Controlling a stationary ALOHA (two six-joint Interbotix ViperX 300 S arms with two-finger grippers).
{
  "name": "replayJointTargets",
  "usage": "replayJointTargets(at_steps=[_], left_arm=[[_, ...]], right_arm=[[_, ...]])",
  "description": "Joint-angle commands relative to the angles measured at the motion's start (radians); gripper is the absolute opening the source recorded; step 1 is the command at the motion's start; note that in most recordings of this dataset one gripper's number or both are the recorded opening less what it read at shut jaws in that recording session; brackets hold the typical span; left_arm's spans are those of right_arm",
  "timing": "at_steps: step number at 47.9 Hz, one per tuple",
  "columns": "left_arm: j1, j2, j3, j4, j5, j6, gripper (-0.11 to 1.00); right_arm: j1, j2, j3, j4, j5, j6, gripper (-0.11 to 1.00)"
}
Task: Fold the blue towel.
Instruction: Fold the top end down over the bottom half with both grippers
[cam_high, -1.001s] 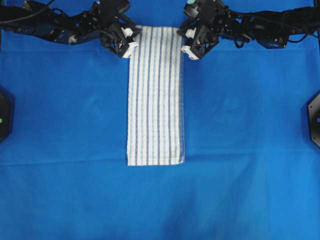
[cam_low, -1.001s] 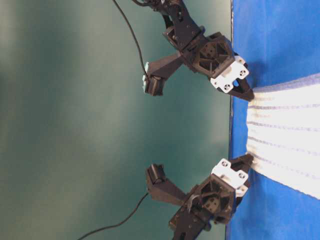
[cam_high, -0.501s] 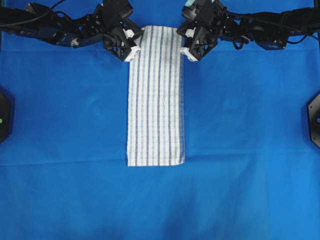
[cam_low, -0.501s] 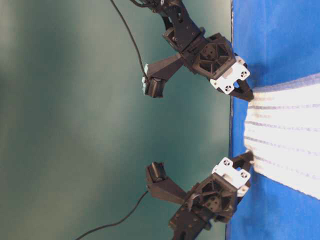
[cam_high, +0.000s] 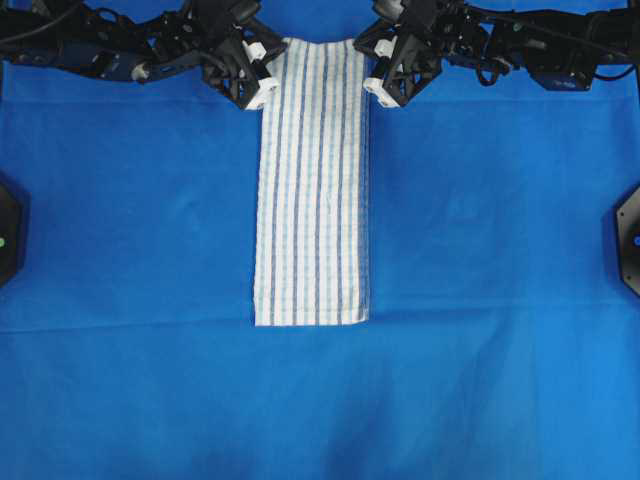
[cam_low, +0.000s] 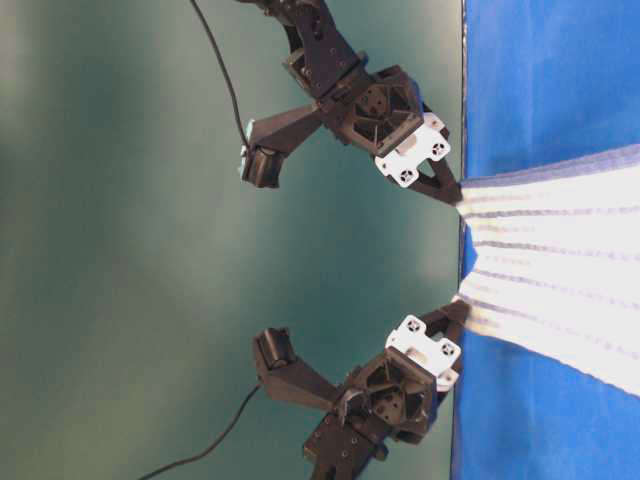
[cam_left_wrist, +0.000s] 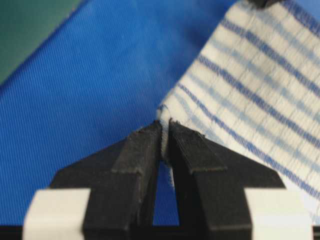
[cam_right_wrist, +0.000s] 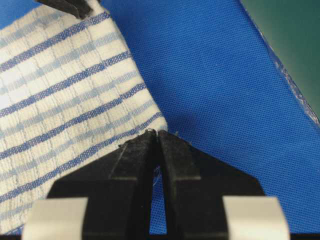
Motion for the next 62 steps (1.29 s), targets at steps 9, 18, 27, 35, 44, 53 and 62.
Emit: replayJointTargets(at_steps=[9,18,27,35,44,53,62], left_arm=[[-0.061,-0.098,0.037,0.0,0.029,-0.002,0.05],[-0.15,-0.178,0.106,0.0,0.029,-0.003,0.05],[-0.258,-0.25,0.176,-0.002,0.029,-0.011,0.05],[-0.365,-0.282,0.218,-0.003,0.029,-0.034,0.05],[-0.459,-0.29,0.245,-0.003,0.071,-0.071,0.05],[-0.557,-0.282,0.244,-0.003,0.097,-0.104,0.05],[-0.641,-0.276,0.236,-0.003,0.098,-0.129,0.05]], right_arm=[[0.048,-0.084,0.04,0.003,-0.003,0.023,0.04],[0.127,-0.161,0.114,0.003,-0.008,0.057,0.04],[0.227,-0.232,0.184,0.003,-0.009,0.095,0.04],[0.324,-0.279,0.227,0.005,-0.015,0.143,0.04],[0.431,-0.288,0.252,0.005,-0.014,0.176,0.04],[0.534,-0.285,0.255,0.006,-0.011,0.198,0.04],[0.607,-0.279,0.252,0.009,0.0,0.198,0.04]])
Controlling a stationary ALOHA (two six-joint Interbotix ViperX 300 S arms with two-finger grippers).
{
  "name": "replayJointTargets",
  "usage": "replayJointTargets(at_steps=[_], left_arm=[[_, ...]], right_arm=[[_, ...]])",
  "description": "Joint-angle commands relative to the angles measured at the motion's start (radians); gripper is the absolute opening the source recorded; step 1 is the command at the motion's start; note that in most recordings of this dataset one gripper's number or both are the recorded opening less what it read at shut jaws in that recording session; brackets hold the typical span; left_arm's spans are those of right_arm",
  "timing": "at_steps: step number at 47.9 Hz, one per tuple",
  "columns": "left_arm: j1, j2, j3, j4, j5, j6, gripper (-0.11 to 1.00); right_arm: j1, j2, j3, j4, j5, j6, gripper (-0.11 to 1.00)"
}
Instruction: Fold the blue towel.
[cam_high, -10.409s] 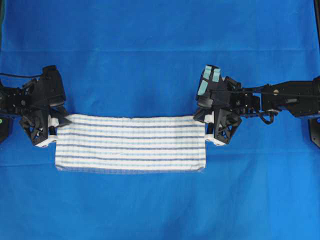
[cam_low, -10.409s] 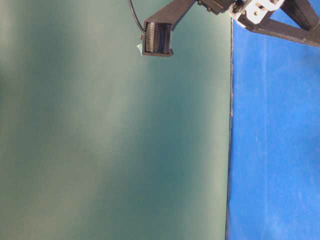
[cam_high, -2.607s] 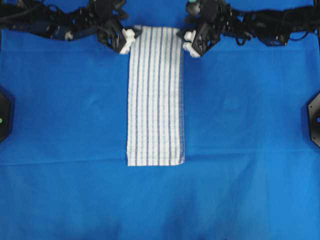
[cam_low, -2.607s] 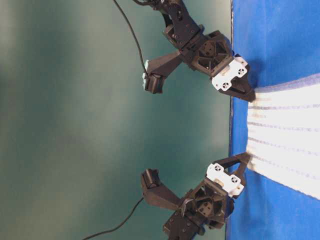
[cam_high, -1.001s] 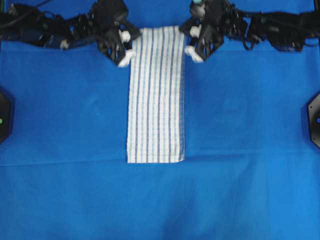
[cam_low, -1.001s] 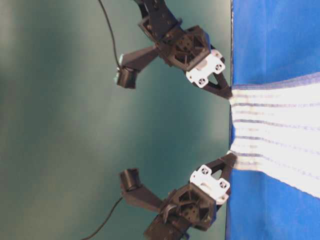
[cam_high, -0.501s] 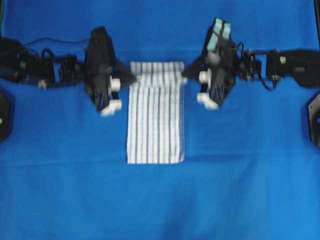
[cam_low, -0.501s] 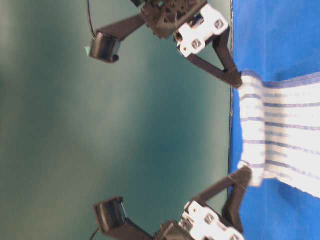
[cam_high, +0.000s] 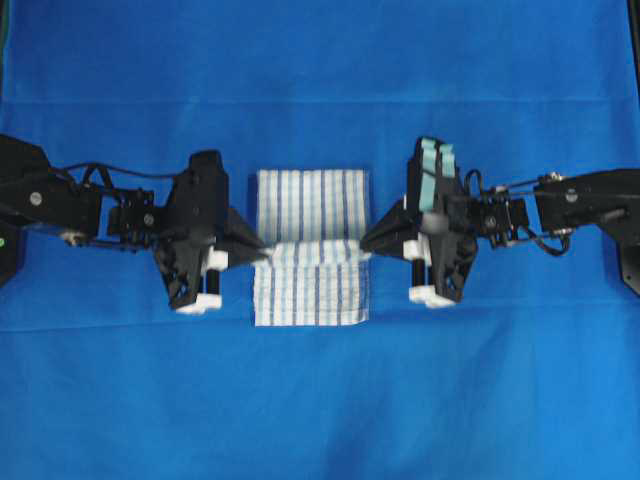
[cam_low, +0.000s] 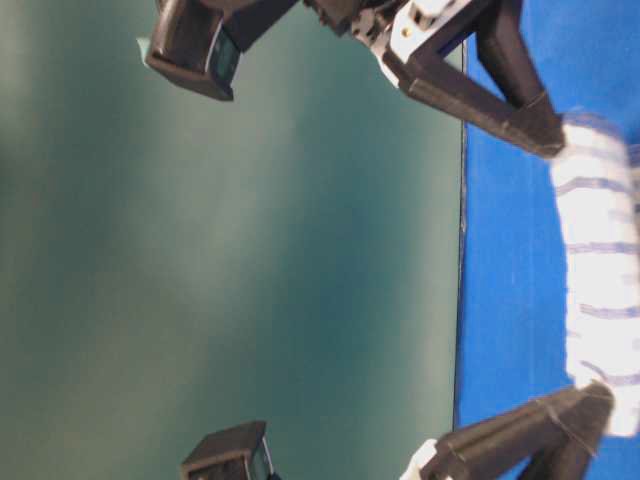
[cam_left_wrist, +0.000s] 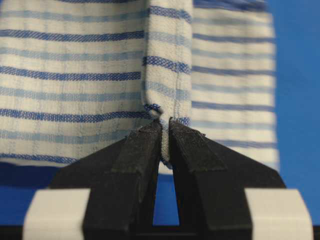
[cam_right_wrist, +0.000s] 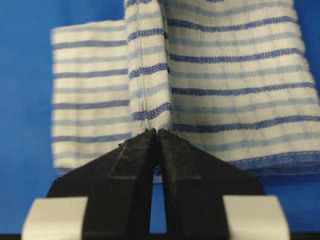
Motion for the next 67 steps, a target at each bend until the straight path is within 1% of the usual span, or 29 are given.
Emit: replayJointTargets(at_steps=[1,10,16,27,38,40,42,45,46,47,48,50,53,55,56,58,63,67], left_arm=[[-0.037,-0.008,-0.012,-0.003,0.002,-0.008,0.05],[-0.083,-0.005,-0.014,-0.003,0.002,-0.038,0.05],[-0.084,-0.002,-0.017,-0.003,0.002,-0.041,0.05],[-0.084,0.023,-0.035,-0.003,0.002,-0.035,0.05],[-0.084,0.04,-0.043,-0.003,0.002,-0.043,0.06],[-0.086,0.04,-0.043,-0.003,0.002,-0.043,0.08],[-0.089,0.038,-0.044,-0.003,0.002,-0.043,0.13],[-0.087,0.035,-0.041,-0.003,0.003,-0.043,0.23],[-0.089,0.032,-0.04,-0.003,0.005,-0.043,0.28],[-0.089,0.031,-0.04,-0.003,0.008,-0.041,0.33],[-0.087,0.028,-0.04,-0.003,0.012,-0.041,0.39],[-0.089,0.02,-0.04,-0.003,0.026,-0.034,0.49],[-0.087,0.0,-0.04,-0.003,0.055,-0.031,0.58],[-0.089,-0.015,-0.04,-0.003,0.08,-0.029,0.64],[-0.089,-0.023,-0.04,-0.003,0.092,-0.029,0.66],[-0.089,-0.049,-0.041,-0.003,0.123,-0.029,0.68],[-0.089,-0.114,-0.043,-0.003,0.176,-0.026,0.67],[-0.087,-0.179,-0.038,-0.002,0.202,-0.021,0.67]], right_arm=[[0.026,-0.014,-0.011,0.006,0.002,0.002,0.04],[0.069,0.003,-0.021,0.023,0.006,0.002,0.04],[0.091,0.018,-0.032,0.029,0.009,0.002,0.04],[0.092,0.058,-0.055,0.031,0.037,0.003,0.04],[0.107,0.064,-0.061,0.038,0.04,0.003,0.04],[0.112,0.064,-0.063,0.043,0.038,0.003,0.05],[0.115,0.064,-0.063,0.046,0.038,0.003,0.05],[0.123,0.064,-0.066,0.048,0.035,0.003,0.06],[0.126,0.064,-0.069,0.048,0.035,0.003,0.08],[0.127,0.064,-0.071,0.049,0.035,0.003,0.13],[0.129,0.064,-0.074,0.049,0.038,0.003,0.19],[0.132,0.058,-0.081,0.049,0.04,0.003,0.31],[0.133,0.051,-0.091,0.049,0.041,0.003,0.51],[0.133,0.04,-0.094,0.049,0.046,0.002,0.6],[0.133,0.034,-0.095,0.049,0.049,0.002,0.62],[0.133,0.017,-0.097,0.048,0.06,0.0,0.6],[0.133,-0.041,-0.1,0.044,0.103,-0.009,0.55],[0.132,-0.107,-0.1,0.038,0.149,-0.017,0.56]])
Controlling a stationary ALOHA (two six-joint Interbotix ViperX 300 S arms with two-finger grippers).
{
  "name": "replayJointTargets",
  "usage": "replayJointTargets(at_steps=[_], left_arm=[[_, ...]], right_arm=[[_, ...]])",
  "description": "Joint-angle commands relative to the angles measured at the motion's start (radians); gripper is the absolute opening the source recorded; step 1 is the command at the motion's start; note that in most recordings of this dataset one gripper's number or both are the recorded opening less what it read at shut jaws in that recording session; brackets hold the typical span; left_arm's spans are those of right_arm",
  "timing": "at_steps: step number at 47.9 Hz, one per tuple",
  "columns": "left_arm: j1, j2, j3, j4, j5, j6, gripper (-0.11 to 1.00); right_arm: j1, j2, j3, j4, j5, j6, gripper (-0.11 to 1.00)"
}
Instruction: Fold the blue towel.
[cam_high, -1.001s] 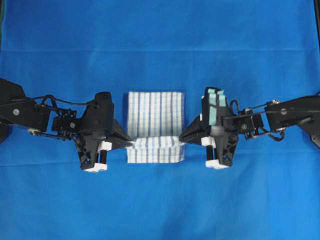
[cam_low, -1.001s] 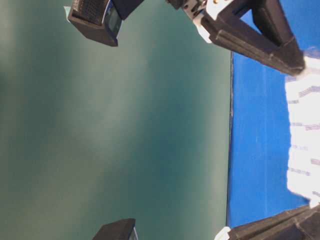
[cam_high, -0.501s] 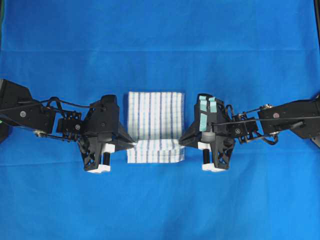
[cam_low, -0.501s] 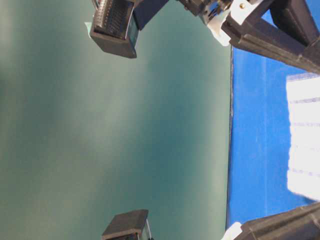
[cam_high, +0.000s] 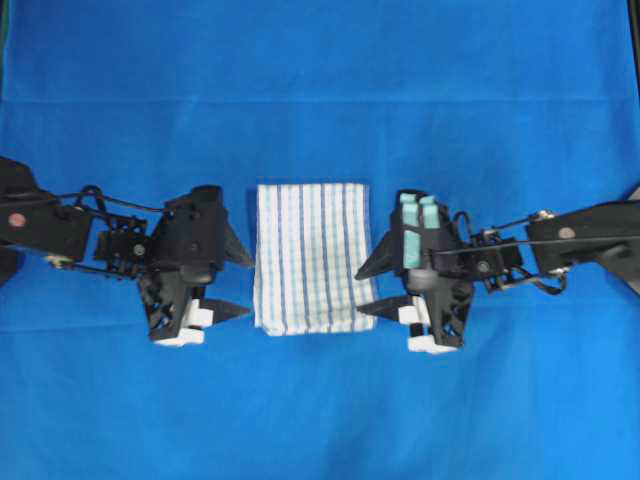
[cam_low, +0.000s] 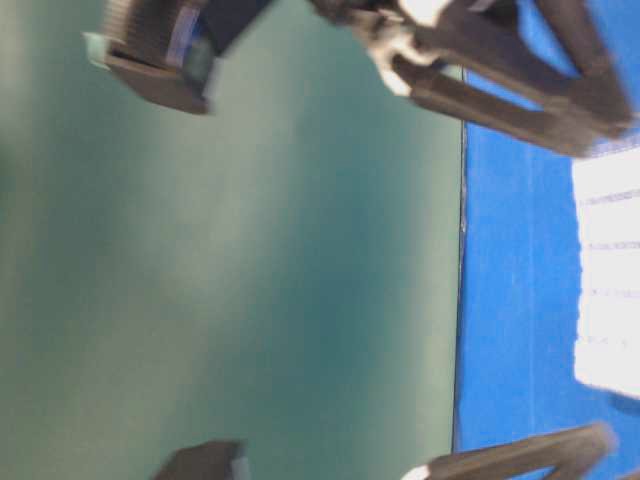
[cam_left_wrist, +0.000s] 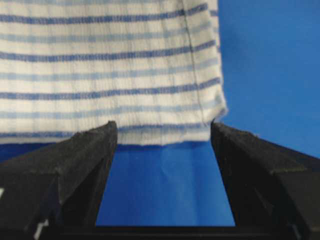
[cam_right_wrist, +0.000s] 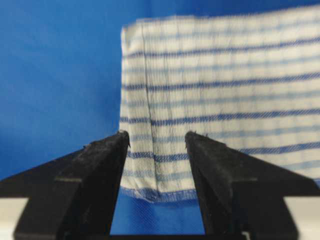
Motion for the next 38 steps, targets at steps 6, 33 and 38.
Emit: replayJointTargets(at_steps=[6,33,38], left_arm=[[-0.005,-0.175,0.002,0.0,0.029,0.029,0.67],[0.052,-0.75,0.164,0.003,0.048,0.166,0.67],[0.08,-0.841,0.215,0.003,0.067,0.176,0.67]], right_arm=[[-0.008,-0.172,-0.021,-0.026,0.097,-0.003,0.56],[-0.067,-0.673,0.137,-0.13,0.256,-0.003,0.56],[-0.069,-0.759,0.183,-0.133,0.259,-0.003,0.56]])
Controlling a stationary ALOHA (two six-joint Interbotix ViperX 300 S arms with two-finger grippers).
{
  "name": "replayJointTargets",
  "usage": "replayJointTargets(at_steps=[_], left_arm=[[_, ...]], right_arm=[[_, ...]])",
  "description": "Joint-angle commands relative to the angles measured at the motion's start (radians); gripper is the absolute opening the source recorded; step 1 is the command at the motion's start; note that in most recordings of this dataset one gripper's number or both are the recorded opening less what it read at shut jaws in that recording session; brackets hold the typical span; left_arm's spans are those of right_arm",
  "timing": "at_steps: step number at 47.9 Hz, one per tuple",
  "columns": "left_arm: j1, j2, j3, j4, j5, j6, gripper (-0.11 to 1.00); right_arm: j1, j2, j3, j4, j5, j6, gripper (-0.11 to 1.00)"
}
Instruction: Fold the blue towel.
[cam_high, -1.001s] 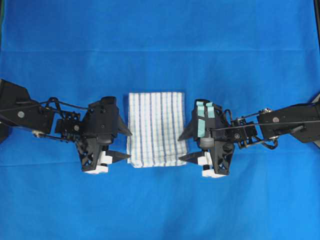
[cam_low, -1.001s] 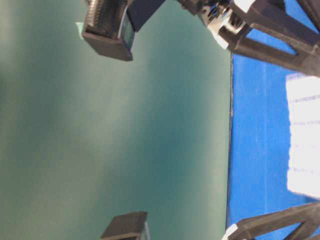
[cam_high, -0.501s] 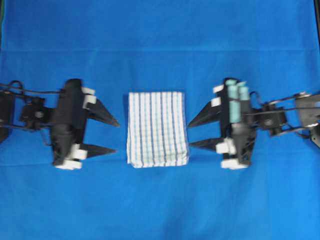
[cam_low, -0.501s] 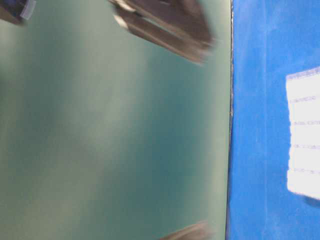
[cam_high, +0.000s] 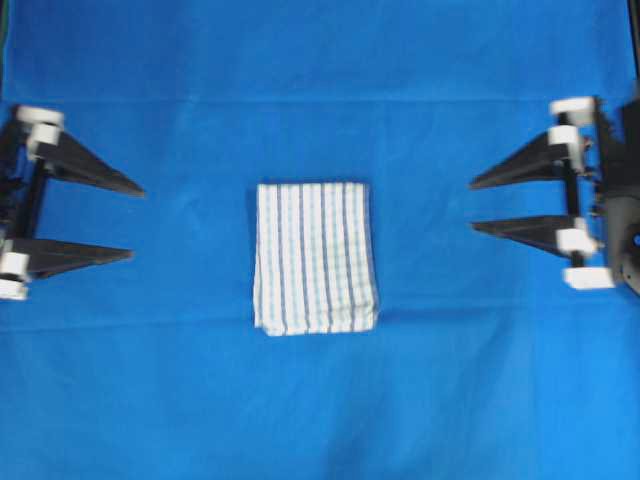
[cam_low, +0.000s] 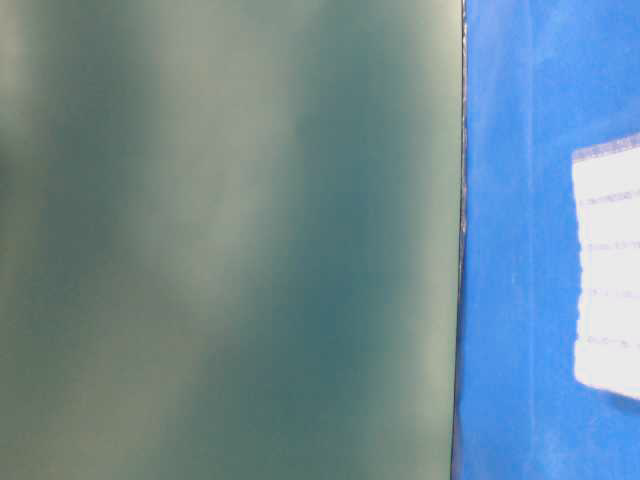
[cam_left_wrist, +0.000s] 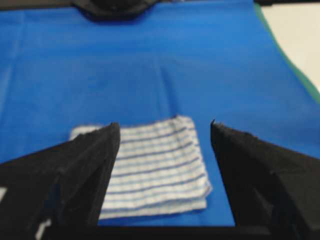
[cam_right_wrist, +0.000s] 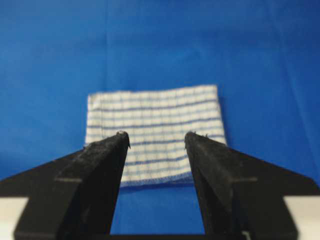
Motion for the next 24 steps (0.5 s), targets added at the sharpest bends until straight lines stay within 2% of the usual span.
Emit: replayJointTargets(at_steps=[1,14,24], left_arm=[[0.025,-0.069,0.026,0.003,0.009,0.006,0.67],[0.078,-0.241,0.15,0.003,0.015,0.008,0.67],[0.08,-0.333,0.222,0.003,0.054,0.003,0.67]], right_arm=[[-0.002,-0.067,0.023,-0.005,0.0,0.0,0.56],[-0.061,-0.25,0.184,-0.005,-0.044,0.002,0.56],[-0.13,-0.308,0.328,-0.003,-0.13,0.003,0.56]])
